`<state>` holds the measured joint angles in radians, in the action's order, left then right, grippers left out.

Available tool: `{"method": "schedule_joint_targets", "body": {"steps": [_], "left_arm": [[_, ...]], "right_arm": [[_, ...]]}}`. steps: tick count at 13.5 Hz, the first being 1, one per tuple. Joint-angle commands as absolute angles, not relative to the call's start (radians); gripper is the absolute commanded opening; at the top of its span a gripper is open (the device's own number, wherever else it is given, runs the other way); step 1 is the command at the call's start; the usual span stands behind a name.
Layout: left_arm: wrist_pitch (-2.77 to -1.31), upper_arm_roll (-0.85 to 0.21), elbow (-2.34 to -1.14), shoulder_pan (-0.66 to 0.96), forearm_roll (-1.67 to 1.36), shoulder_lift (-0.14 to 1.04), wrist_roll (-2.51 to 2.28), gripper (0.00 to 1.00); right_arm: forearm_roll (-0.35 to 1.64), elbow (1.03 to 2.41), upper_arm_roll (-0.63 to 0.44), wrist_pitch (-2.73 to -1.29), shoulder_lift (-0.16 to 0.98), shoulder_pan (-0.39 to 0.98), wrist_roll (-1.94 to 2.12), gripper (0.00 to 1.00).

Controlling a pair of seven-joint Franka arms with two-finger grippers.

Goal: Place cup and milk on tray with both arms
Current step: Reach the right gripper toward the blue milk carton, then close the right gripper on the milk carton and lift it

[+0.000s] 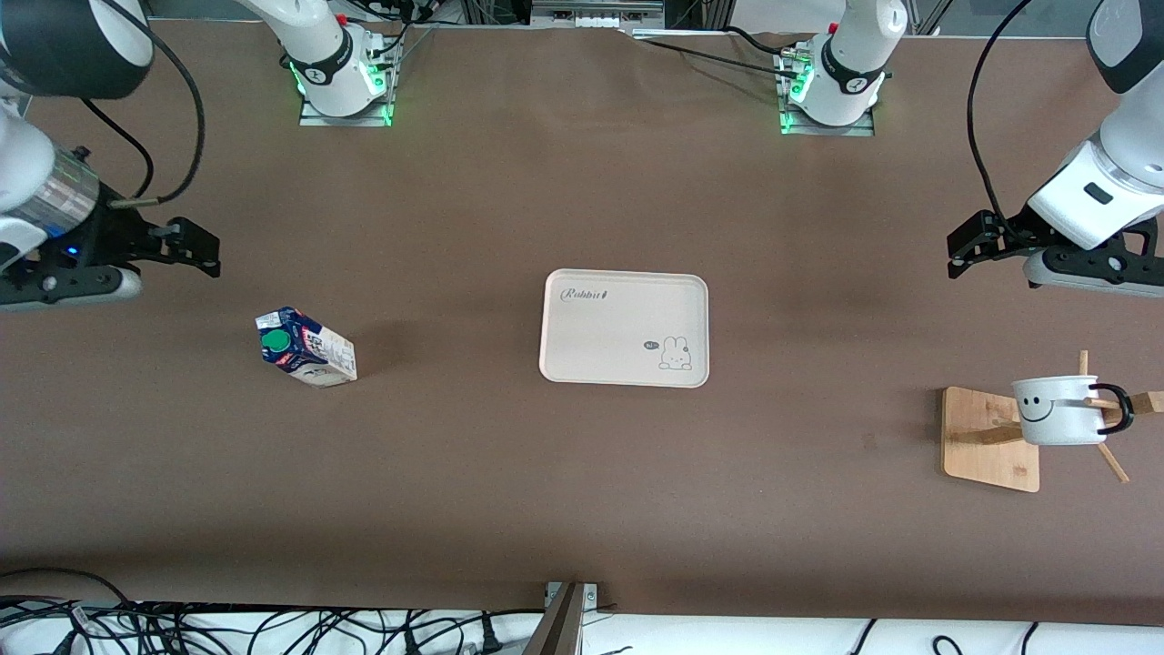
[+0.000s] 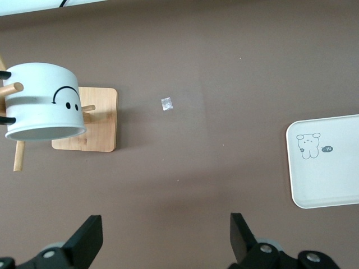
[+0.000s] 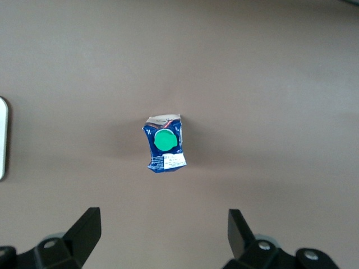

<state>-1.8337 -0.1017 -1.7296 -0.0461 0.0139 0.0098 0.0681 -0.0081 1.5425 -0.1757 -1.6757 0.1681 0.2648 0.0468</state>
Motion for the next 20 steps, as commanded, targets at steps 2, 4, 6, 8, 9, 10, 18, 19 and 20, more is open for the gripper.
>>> {"method": "schedule_joint_targets", "body": {"steps": [2, 4, 6, 8, 9, 10, 18, 19, 20], "left_arm": [[-1.830, -0.094, -1.720, -0.037, 0.018, 0.006, 0.080, 1.00], [-1.830, -0.094, -1.720, -0.037, 0.018, 0.006, 0.080, 1.00], [-1.832, -0.094, -1.720, -0.037, 0.018, 0.006, 0.080, 1.00], [-1.830, -0.094, -1.720, -0.037, 0.018, 0.006, 0.080, 1.00], [-1.830, -0.094, -1.720, -0.037, 0.018, 0.006, 0.080, 1.00], [-1.832, -0.094, -1.720, -0.037, 0.018, 0.006, 0.080, 1.00], [-1.830, -0.094, -1.720, -0.037, 0.018, 0.006, 0.080, 1.00], [-1.830, -0.094, -1.720, -0.037, 0.018, 0.006, 0.080, 1.00], [-1.830, -0.092, -1.720, -0.037, 0.018, 0.006, 0.080, 1.00]], "right_arm": [[-0.012, 1.542, -0.172, -1.678, 0.279, 0.281, 0.133, 1.00], [0.043, 1.546, -0.172, -1.713, 0.320, 0.279, 0.161, 1.00], [0.070, 1.583, -0.173, -1.764, 0.333, 0.270, 0.164, 1.00], [0.081, 1.650, -0.175, -1.846, 0.334, 0.268, 0.181, 1.00], [0.080, 1.673, -0.176, -1.886, 0.339, 0.268, 0.196, 1.00], [0.080, 1.675, -0.178, -1.903, 0.351, 0.267, 0.213, 1.00], [0.081, 1.724, -0.181, -1.957, 0.396, 0.236, 0.241, 1.00], [0.081, 1.733, -0.181, -1.965, 0.394, 0.235, 0.239, 1.00], [0.081, 1.739, -0.181, -1.965, 0.394, 0.235, 0.239, 1.00]]}}
